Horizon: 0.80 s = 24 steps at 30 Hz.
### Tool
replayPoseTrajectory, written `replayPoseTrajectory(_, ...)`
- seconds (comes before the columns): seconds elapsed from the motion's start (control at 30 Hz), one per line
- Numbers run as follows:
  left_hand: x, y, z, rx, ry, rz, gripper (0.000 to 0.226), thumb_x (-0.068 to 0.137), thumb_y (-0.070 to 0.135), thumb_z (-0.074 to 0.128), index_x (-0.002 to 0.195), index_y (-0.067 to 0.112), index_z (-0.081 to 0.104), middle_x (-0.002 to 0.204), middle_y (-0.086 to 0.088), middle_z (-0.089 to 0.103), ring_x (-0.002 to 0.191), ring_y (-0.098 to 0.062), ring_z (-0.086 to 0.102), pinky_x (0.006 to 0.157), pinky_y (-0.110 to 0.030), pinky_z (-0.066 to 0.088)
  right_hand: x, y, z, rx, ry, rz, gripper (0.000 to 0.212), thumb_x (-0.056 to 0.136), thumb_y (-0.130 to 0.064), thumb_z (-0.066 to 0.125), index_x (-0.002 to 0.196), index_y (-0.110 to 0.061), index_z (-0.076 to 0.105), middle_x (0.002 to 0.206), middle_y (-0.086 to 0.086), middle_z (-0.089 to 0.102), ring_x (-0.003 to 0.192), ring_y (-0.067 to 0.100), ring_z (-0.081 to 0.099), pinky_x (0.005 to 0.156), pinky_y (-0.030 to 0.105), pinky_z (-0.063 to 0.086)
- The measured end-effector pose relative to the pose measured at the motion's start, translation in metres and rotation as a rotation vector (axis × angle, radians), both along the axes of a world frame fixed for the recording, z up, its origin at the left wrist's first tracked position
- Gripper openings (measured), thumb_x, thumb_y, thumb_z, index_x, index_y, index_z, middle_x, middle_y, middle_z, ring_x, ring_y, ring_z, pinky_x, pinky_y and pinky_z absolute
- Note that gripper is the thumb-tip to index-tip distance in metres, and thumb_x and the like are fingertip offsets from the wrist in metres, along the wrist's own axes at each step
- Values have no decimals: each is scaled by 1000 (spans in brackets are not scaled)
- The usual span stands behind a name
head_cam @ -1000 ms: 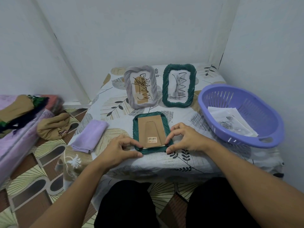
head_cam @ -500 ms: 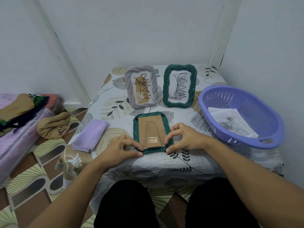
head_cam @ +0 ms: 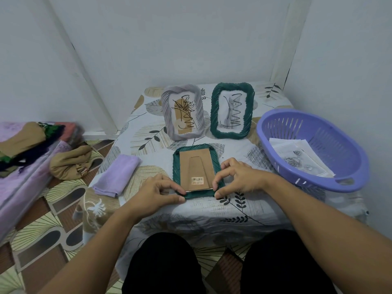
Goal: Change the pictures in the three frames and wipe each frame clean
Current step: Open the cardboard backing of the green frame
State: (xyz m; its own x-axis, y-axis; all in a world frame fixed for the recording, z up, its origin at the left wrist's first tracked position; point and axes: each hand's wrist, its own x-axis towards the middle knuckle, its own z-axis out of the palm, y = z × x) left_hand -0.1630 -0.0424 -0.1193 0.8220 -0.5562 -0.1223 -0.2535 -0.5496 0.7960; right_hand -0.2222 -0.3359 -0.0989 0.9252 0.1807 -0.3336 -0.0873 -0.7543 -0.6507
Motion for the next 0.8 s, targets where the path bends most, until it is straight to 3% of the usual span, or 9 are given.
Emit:
replayPoseTrajectory(0.07, -1, 0, 6, -12, 47, 3, 20, 72, 39, 89, 91, 38, 82, 109, 0, 59, 105, -16, 56, 87, -25, 45, -1, 0, 1, 65, 10, -21, 30, 68, -53, 88, 95, -46, 76, 127, -10, 38, 128, 16, 31, 115, 40, 21)
replayPoseTrajectory(0.17, -3, 3, 22, -123, 237, -43, 21, 83, 18, 82, 103, 25, 82, 91, 13, 69, 85, -1, 63, 74, -12, 47, -3, -2, -1, 534, 83, -206, 34, 69, -24, 92, 100, -22, 77, 120, 2, 49, 116, 20, 46, 105, 39, 36)
replayPoseTrajectory(0.27, 10, 8, 26, -197, 215, 67, 23, 88, 20, 79, 109, 28, 78, 90, 4, 67, 80, -9, 64, 75, -21, 53, 0, -1, -7, 734, 11, -383, 34, 76, -12, 86, 106, -14, 70, 108, 10, 57, 103, 24, 54, 98, 36, 46)
replayPoseTrajectory(0.37, 28, 1, 18, -74, -61, 290, 16, 93, 32, 74, 109, 30, 71, 90, -1, 68, 77, -15, 63, 73, -27, 50, 5, 11, -2, 612, -100, -496, 19, 94, -16, 71, 111, -11, 65, 100, 5, 60, 88, 14, 58, 76, 22, 52)
replayPoseTrajectory(0.43, 36, -8, 13, -13, -192, 356, 20, 95, 39, 70, 112, 30, 66, 86, 1, 67, 74, -13, 63, 67, -25, 47, 13, 20, 0, 450, -235, -566, 13, 96, -26, 68, 106, -18, 66, 94, -2, 62, 80, 12, 58, 70, 24, 49)
replayPoseTrajectory(0.53, 42, -15, -1, -13, -218, 362, 34, 94, 47, 68, 122, 29, 62, 81, 3, 66, 74, -11, 64, 65, -26, 48, 24, 34, 1, 234, -357, -536, 14, 96, -39, 65, 105, -28, 63, 92, -7, 67, 82, 13, 64, 77, 35, 55)
replayPoseTrajectory(0.67, 43, -16, -20, 2, -335, 392, 36, 90, 51, 70, 121, 33, 68, 80, 9, 69, 75, -4, 64, 68, -28, 50, 35, 57, 0, 27, -315, -367, 35, 94, -56, 58, 117, -31, 54, 94, -9, 67, 90, 15, 65, 85, 43, 56)
replayPoseTrajectory(0.8, 40, -14, -24, -39, -365, 396, 36, 90, 47, 71, 121, 28, 72, 81, 10, 69, 75, -5, 64, 71, -32, 55, 43, 77, 3, -318, -344, -315, 60, 89, -74, 48, 130, -30, 48, 114, -9, 65, 108, 19, 62, 97, 46, 43)
